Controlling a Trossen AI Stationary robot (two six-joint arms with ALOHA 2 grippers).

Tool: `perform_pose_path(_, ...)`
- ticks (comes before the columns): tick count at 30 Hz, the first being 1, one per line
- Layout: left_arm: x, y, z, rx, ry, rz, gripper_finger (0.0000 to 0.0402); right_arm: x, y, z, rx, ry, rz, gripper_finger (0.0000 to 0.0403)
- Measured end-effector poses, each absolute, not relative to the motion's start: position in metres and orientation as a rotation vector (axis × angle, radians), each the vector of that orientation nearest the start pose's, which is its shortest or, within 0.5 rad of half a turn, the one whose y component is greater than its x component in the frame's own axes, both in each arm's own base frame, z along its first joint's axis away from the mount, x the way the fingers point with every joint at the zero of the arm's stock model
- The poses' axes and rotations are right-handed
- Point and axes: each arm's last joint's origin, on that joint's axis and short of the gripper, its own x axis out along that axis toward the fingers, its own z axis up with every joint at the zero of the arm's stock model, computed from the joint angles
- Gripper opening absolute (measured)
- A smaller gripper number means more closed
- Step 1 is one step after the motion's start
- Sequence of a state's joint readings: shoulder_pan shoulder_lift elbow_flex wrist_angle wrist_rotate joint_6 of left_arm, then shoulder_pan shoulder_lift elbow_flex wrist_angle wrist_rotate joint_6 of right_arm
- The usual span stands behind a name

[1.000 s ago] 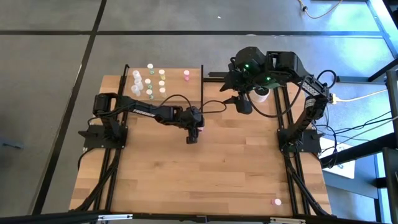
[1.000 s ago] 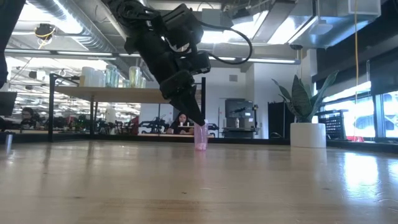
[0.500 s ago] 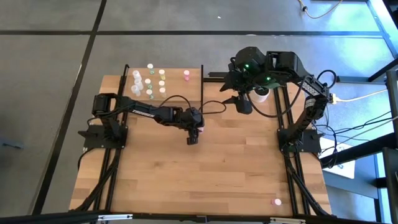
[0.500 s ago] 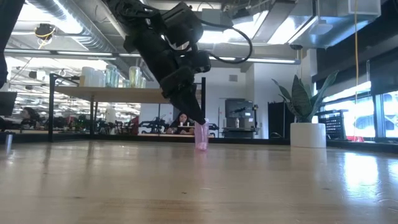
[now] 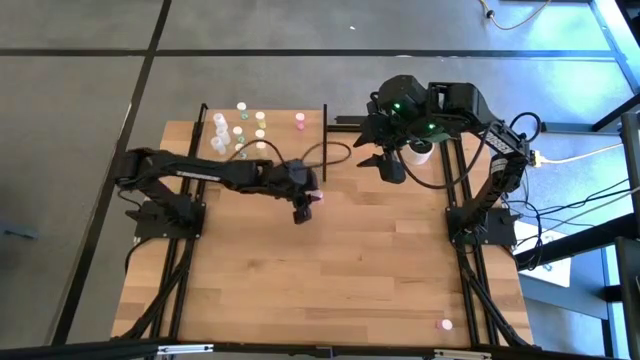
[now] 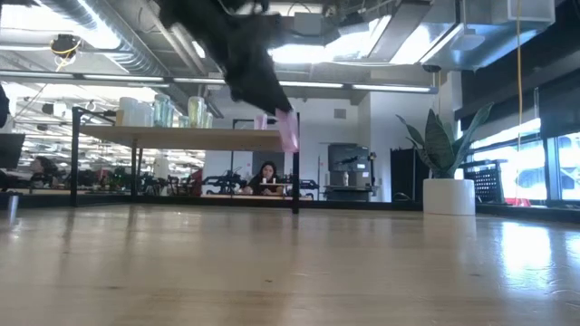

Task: Pick and place medicine bottles onto shelf by color
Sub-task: Put the top pink pill bottle aligned with the other pink pill bottle on the shelf

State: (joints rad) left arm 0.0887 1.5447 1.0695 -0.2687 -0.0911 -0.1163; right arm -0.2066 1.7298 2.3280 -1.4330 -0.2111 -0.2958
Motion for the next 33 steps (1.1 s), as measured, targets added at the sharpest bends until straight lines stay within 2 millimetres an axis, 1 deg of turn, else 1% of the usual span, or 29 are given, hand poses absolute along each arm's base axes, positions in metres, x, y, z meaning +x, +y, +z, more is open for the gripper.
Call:
perform_pose_path(5,0.311,0.032,0.276,-0.113,0.71,0.288,0.0105,0.29,-0.055,0.481,-0.107,0.803,0.124,0.0239)
perform_pose_path(9,0.303,0.037,0.303,-0.095,0.755,0.37,0.0105,0.291,-0.055,0.481,-0.11,0.794,0.123,0.0239)
perform_pose_path(12,0.3,0.046,0.324,-0.145,0.76,0.424,0.0105,0.292,-0.055,0.482,-0.113,0.784,0.121,0.0239)
perform_pose_path(15,0.296,0.057,0.341,-0.199,0.747,0.508,0.0105,0.292,-0.055,0.482,-0.113,0.782,0.121,0.0239)
perform_pose_path(19,0.291,0.072,0.361,-0.206,0.702,0.589,0.0105,0.292,-0.055,0.482,-0.113,0.781,0.121,0.0239)
perform_pose_path(25,0.283,0.096,0.362,-0.238,0.699,0.696,0.0105,0.292,-0.055,0.482,-0.114,0.778,0.12,0.0239)
perform_pose_path(30,0.278,0.118,0.347,-0.276,0.751,0.776,0.0105,0.293,-0.055,0.483,-0.116,0.768,0.119,0.0238)
perform_pose_path(33,0.279,0.128,0.341,-0.297,0.761,0.788,0.0105,0.293,-0.055,0.483,-0.118,0.762,0.118,0.0238)
